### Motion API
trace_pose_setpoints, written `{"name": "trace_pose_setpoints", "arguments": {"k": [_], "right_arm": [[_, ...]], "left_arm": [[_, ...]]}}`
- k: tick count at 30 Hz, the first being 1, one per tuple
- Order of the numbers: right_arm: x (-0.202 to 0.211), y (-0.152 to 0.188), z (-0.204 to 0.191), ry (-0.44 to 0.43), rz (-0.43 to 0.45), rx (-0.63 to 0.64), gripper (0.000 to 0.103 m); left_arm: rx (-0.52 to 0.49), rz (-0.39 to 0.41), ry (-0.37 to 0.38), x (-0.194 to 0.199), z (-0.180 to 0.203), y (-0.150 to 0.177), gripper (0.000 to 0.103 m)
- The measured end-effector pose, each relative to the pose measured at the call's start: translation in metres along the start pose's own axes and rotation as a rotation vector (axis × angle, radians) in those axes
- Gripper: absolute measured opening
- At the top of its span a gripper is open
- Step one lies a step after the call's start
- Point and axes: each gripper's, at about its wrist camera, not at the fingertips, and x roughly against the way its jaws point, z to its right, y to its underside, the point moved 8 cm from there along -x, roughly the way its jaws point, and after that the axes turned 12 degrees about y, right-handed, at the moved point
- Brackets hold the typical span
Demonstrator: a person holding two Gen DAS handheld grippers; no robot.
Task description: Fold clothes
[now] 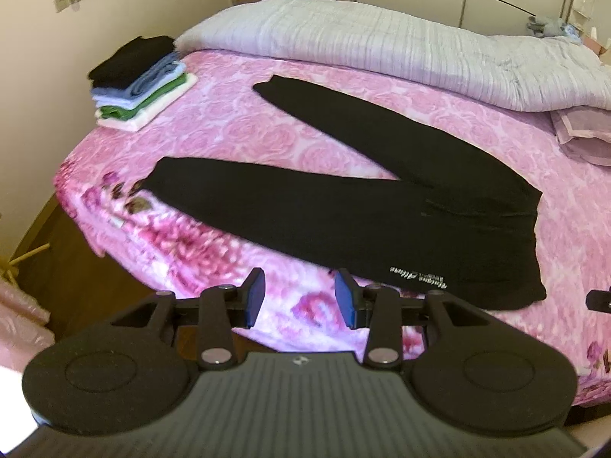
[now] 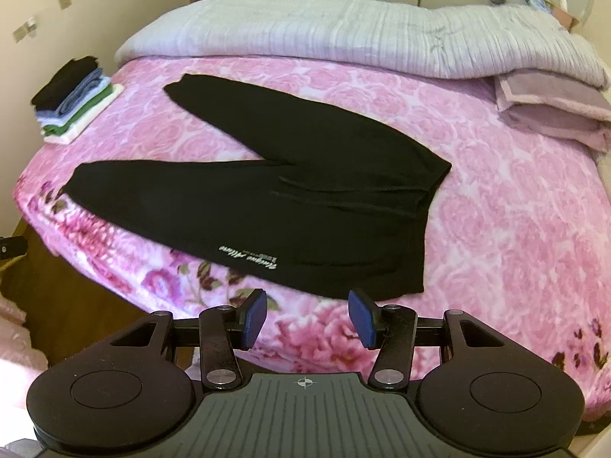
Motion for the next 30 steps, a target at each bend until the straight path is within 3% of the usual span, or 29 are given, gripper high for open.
{"name": "trace_pose_setpoints", "arguments": {"k": [5,11,18,25,30], "right_arm": [[-0.018,-0.032,-0.002,-0.04,0.026,-0.101,0.051],[-0.051,-0.083,-0.004,-0.028,0.025,-0.306,0.051],[-0.085,-0.129,0.002,0.074,0.025,-0.518,0.051],[-0.13,-0.131,-0.013,0.218,-0.018,-0.627,0.051],[-0.167,-0.123,-0.013,0.278,-0.043,-0.606,0.051]], "left_arm": [[-0.054,-0.012,0.063,-0.038,-0.012,-0.042,0.036],[-0.165,-0.016,0.154,-0.085,-0.046,-0.119,0.036],[-0.336,-0.053,0.265,-0.156,-0.084,-0.205,0.036],[-0.497,-0.135,0.382,-0.245,-0.069,-0.234,0.036],[-0.564,-0.168,0.456,-0.299,-0.04,-0.235,0.036]]}}
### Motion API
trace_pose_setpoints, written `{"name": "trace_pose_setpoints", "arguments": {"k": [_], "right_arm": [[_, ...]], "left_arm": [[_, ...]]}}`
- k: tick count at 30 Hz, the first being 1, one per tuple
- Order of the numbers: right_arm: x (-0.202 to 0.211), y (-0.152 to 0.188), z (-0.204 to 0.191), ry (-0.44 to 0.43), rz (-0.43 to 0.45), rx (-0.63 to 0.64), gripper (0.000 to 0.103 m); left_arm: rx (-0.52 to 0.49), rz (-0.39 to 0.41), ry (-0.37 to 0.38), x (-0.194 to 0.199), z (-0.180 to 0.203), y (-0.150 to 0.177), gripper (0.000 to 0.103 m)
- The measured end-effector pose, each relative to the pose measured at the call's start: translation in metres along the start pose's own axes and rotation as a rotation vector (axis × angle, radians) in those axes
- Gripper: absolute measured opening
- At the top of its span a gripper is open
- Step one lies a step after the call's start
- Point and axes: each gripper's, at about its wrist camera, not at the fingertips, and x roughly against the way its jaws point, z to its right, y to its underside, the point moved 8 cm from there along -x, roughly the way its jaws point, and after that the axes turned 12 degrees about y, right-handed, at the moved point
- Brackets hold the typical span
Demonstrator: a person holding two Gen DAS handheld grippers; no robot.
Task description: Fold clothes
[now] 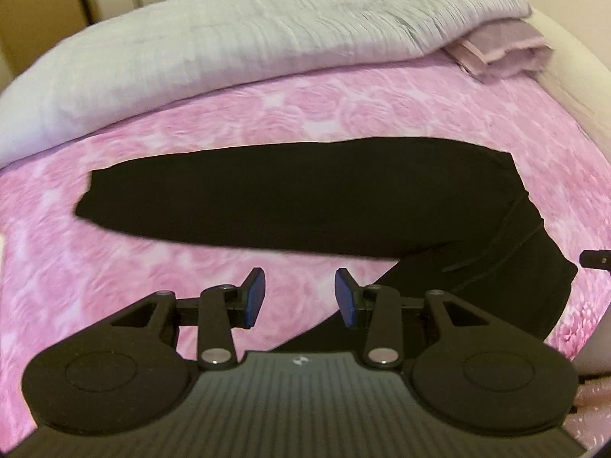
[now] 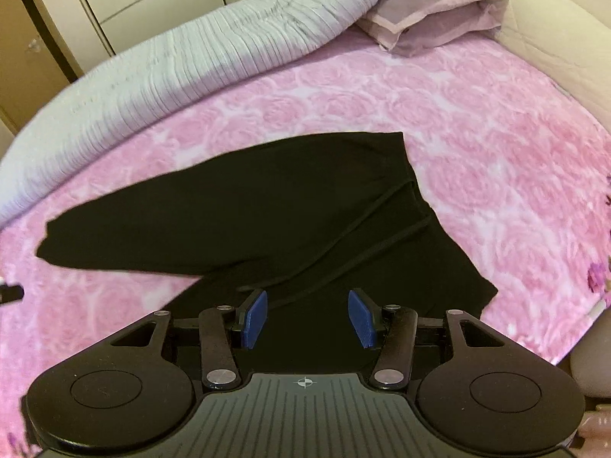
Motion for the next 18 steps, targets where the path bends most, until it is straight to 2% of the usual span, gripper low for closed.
{"name": "trace_pose_setpoints", "arguments": {"k": [5,9,15,18], "right_arm": [[-0.048,-0.013,0.004,0.016,0.025,0.084,0.051],[-0.094,-0.043,0.006,0.017,0.033,0.189,0.051],[-0.174,-0.094,0.003,0.033,0.075,0.373,0.051],[-0.215,-0.114,-0.001,0.05,0.098,0.491,0.051]], "left_arm": [[-0.082,-0.015,0.03,-0.055,-0.007,-0.025,0.036],[-0.135,-0.021,0.053,-0.093,-0.016,-0.048,0.036],[-0.212,-0.042,0.04,-0.155,-0.03,-0.077,0.036],[-0.219,-0.054,0.04,-0.182,-0.033,-0.087,0.036]]}}
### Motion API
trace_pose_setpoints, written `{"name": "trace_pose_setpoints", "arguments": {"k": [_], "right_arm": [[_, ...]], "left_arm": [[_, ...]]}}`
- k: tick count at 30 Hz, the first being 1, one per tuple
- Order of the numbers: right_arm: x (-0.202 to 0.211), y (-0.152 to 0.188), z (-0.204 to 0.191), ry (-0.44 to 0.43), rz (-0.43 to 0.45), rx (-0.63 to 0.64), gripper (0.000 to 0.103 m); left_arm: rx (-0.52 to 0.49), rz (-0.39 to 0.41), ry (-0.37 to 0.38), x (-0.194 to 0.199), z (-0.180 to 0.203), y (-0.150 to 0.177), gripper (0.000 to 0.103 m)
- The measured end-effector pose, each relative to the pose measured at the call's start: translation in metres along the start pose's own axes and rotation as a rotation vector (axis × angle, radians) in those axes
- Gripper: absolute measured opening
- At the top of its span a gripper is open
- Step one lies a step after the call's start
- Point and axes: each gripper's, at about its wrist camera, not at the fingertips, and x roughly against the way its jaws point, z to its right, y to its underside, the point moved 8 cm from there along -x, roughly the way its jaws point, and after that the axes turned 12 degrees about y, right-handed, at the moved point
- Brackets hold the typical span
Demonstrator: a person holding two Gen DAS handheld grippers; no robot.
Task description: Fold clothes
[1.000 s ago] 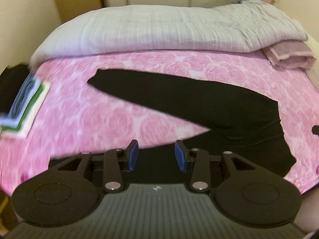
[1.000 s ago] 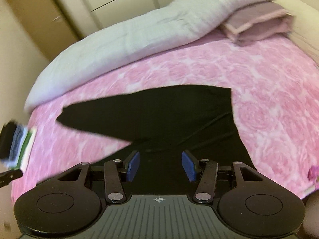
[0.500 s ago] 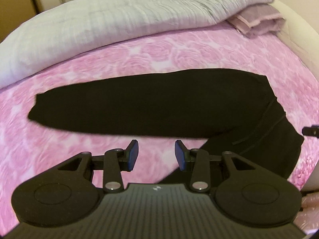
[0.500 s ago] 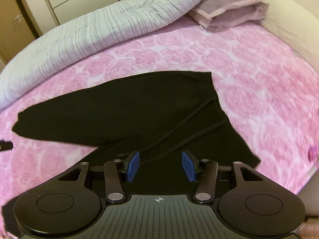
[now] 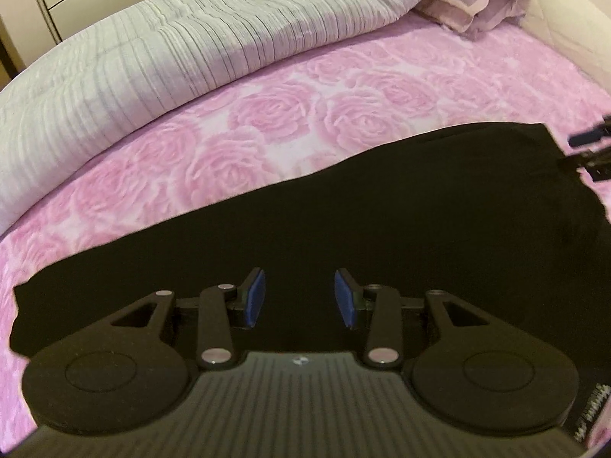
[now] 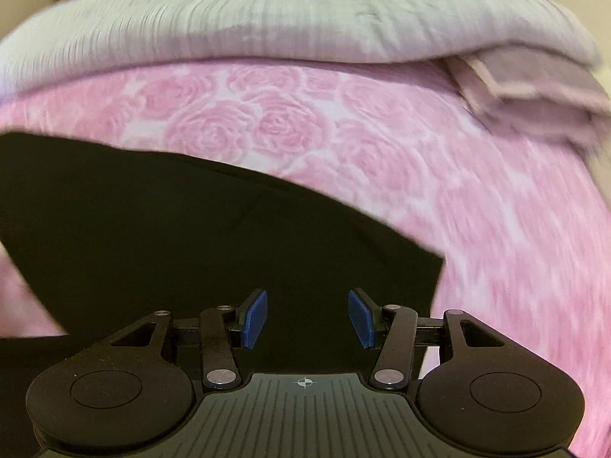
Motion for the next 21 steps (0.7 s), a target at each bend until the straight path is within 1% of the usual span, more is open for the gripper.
{"name": "trace_pose_setpoints", "arguments": {"k": [4,7,9,10,11,13,15,17,19,20,21], "right_arm": [[-0.049,-0.016,0.003,0.025,0.04,0.147,0.051],[-0.078,-0.025,0.004,0.05,0.065,0.26,0.051],[-0.095,-0.029,0.004,0.049,0.068,0.322,0.051],[-0.102,-0.031,0.004,0.042,0.066,0.35,0.048],[-0.109,-0.031,0.003,0.028,0.059,0.375,0.03],[-0.122,-0.029,0.0,-0.025,0.027,0.438,0.003],[-0.127,-0.028,0.0,-0.045,0.038,0.487,0.0],[-0.127,-0.034,0.008,-0.054,0.057,0.457,0.0],[-0.128,-0.043,0.024,-0.048,0.07,0.344,0.0],[-0.13,-0.046,0.029,-0.055,0.063,0.3,0.0],[-0.135,-0.044,0.03,-0.079,0.031,0.28,0.0]], "left_arm": [[-0.012,-0.019,0.005,-0.031,-0.008,-0.012,0.036],[-0.029,-0.033,0.003,-0.048,-0.012,-0.02,0.036],[-0.037,-0.033,0.005,-0.057,-0.015,-0.027,0.036],[-0.044,-0.03,0.009,-0.061,-0.016,-0.03,0.036],[-0.049,-0.03,0.01,-0.065,-0.018,-0.033,0.036],[-0.058,-0.039,0.004,-0.073,-0.022,-0.037,0.036],[-0.076,-0.048,0.002,-0.079,-0.026,-0.041,0.036],[-0.116,-0.05,0.003,-0.084,-0.03,-0.046,0.035],[-0.158,-0.055,-0.002,-0.088,-0.035,-0.05,0.035],[-0.179,-0.059,-0.008,-0.092,-0.039,-0.052,0.035],[-0.2,-0.064,-0.014,-0.095,-0.043,-0.055,0.035]]}}
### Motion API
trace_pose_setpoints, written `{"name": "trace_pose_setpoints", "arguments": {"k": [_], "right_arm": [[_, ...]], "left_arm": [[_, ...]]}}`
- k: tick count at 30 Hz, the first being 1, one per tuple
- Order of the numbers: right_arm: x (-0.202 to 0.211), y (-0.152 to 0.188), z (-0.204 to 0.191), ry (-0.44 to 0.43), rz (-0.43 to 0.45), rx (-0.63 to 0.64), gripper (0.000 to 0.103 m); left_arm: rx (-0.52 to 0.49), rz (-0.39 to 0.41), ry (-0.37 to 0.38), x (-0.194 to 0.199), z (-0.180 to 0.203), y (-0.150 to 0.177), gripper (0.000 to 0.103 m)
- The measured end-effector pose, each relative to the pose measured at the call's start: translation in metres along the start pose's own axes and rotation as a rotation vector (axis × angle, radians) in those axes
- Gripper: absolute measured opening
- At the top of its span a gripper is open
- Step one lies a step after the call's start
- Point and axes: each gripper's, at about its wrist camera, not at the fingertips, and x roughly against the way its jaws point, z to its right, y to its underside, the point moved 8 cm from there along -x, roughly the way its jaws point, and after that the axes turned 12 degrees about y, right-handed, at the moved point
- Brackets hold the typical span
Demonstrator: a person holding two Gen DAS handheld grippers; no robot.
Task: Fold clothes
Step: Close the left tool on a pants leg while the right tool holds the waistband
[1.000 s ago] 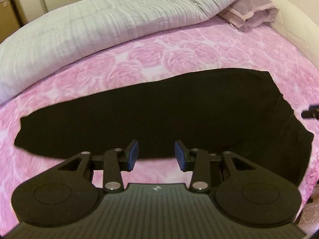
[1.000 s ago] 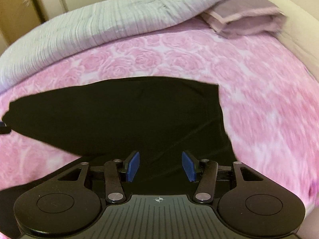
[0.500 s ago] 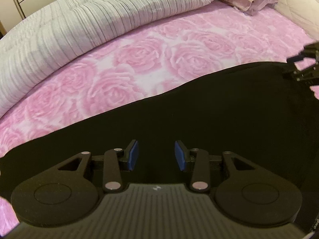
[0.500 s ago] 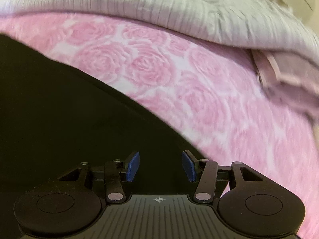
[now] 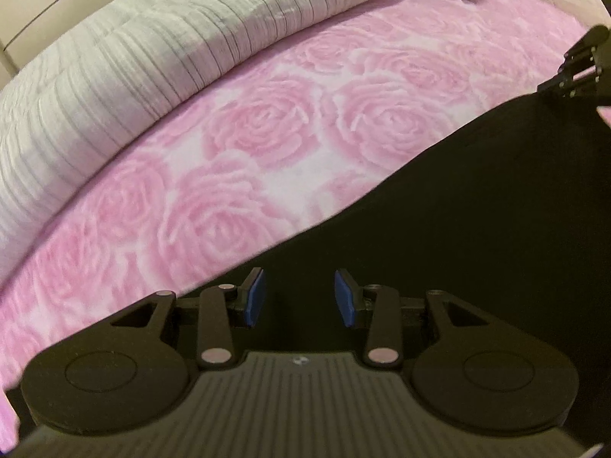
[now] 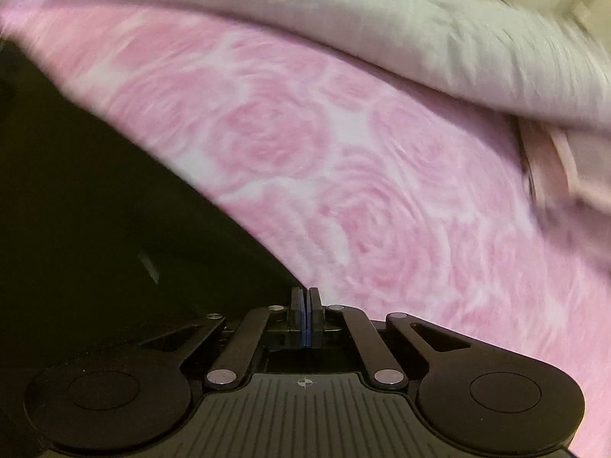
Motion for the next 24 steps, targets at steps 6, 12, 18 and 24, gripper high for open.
{"name": "trace_pose_setpoints", "arguments": {"k": [6,12,18,24], "right_arm": [[-0.006,-0.01,0.01,-0.128,-0.067,-0.071,0.007],[-0.004,-0.019,0.022,-0.2,-0.038,-0.094,0.052],[-0.019,-0.016,0.003,-0.258,-0.054,-0.024,0.051],[0.001,-0.014,-0.01,-0.179,-0.009,0.016,0.003]], "left_arm": [[-0.103,-0.038,0.024,-0.017,-0.028,-0.008,0.036],[-0.263,-0.126,0.126,-0.035,-0.033,0.002,0.036],[-0.268,-0.124,0.193,-0.041,-0.038,0.006,0.024],[-0.265,-0.057,0.119,-0.016,-0.027,0.011,0.001]]}}
